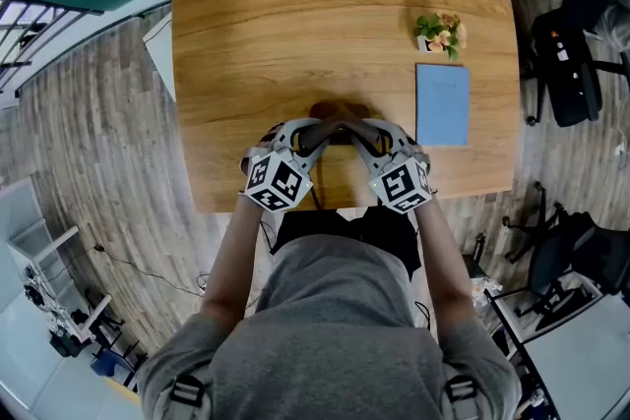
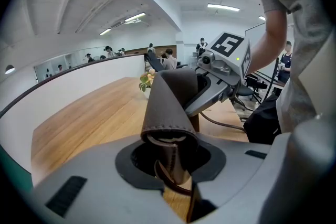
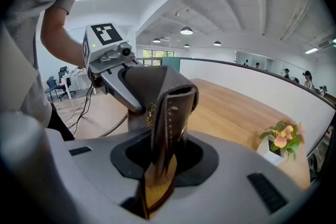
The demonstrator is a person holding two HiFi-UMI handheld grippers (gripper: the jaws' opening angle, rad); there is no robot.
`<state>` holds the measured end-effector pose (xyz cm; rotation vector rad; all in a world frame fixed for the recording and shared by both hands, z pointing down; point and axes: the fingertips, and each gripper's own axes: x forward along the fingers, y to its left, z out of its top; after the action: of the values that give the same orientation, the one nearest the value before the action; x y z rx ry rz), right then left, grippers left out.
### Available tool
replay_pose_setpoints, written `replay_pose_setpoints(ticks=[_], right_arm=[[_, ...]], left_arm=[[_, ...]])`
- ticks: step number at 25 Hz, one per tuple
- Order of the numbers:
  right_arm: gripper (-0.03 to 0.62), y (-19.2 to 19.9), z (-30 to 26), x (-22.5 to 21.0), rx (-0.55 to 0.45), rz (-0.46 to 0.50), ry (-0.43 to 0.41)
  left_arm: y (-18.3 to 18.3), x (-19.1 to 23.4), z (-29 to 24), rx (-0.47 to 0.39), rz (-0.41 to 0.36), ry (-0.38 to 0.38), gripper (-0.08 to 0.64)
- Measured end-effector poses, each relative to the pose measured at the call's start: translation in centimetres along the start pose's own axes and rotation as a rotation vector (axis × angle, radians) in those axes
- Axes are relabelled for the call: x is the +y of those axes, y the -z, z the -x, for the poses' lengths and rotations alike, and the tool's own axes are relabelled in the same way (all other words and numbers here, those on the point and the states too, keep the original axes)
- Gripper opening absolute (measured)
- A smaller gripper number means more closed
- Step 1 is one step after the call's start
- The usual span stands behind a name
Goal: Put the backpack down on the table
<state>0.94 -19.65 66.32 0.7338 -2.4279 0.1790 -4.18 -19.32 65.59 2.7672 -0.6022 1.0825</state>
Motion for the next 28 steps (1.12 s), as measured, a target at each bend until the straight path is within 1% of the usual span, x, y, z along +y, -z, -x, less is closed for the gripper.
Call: replay_pose_setpoints(ticks=[5, 10, 13, 17, 20, 24, 28], right_arm=[[0.095, 0.2, -0.2, -0.3, 0.004, -0.019, 0.006], [0.119, 0.5, -0.4, -0.7, 0.014, -0.057, 0.015], [0.139, 1.1, -0.2, -1.1, 0.023, -0.075, 0.025], [0.165, 1.2, 0.3, -1.3, 0.023, -0.073, 0.043], [0.187, 1.0, 0.8, -1.6, 0.017, -0.073, 0.056], [0.201, 1.1, 1.5, -1.7, 0.017, -0.073, 0.067], [0.208, 0.1, 2.7, -1.9, -0.014, -0.143, 0.073]], left_arm=[[0.0, 0.3, -0.3, -0.019, 0.018, 0.008, 0.107], [0.1, 0.2, -0.4, -0.014, 0.028, 0.024, 0.119], [-0.1, 0.0, -0.7, -0.015, 0.031, 0.033, 0.181], [-0.5, 0.0, -0.7, -0.015, 0.034, 0.027, 0.202], [-0.6, 0.2, -0.4, -0.008, 0.026, 0.007, 0.216], [-1.0, 1.2, 0.5, -0.033, 0.057, -0.04, 0.236], [-1.6, 1.6, 1.6, -0.046, 0.047, -0.059, 0.242]])
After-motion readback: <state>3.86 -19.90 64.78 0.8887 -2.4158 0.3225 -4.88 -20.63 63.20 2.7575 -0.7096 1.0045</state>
